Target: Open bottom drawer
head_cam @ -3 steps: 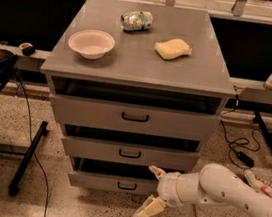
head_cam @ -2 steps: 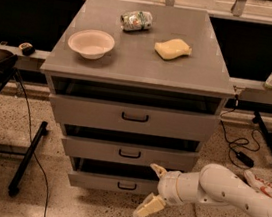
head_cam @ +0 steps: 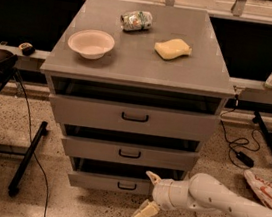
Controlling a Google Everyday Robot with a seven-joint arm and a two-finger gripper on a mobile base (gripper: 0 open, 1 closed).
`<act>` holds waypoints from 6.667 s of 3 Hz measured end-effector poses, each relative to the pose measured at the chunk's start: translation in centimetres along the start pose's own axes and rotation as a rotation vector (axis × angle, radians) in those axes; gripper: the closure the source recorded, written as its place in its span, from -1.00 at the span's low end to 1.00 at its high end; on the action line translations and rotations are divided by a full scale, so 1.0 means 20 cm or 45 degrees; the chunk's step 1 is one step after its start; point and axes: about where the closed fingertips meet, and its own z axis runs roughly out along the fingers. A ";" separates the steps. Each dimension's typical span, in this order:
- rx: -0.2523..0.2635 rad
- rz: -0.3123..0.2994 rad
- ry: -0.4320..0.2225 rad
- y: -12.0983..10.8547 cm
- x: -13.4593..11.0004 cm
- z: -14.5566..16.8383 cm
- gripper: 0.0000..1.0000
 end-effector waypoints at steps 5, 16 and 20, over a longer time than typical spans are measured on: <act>0.100 -0.263 0.008 -0.37 0.64 0.24 -1.00; -0.093 -0.395 0.383 -0.70 1.21 0.71 -0.38; -0.144 -0.369 0.405 -0.56 1.29 0.66 -1.00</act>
Offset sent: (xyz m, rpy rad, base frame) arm 0.0038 -0.0106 -0.0410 0.0412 -0.0750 0.0008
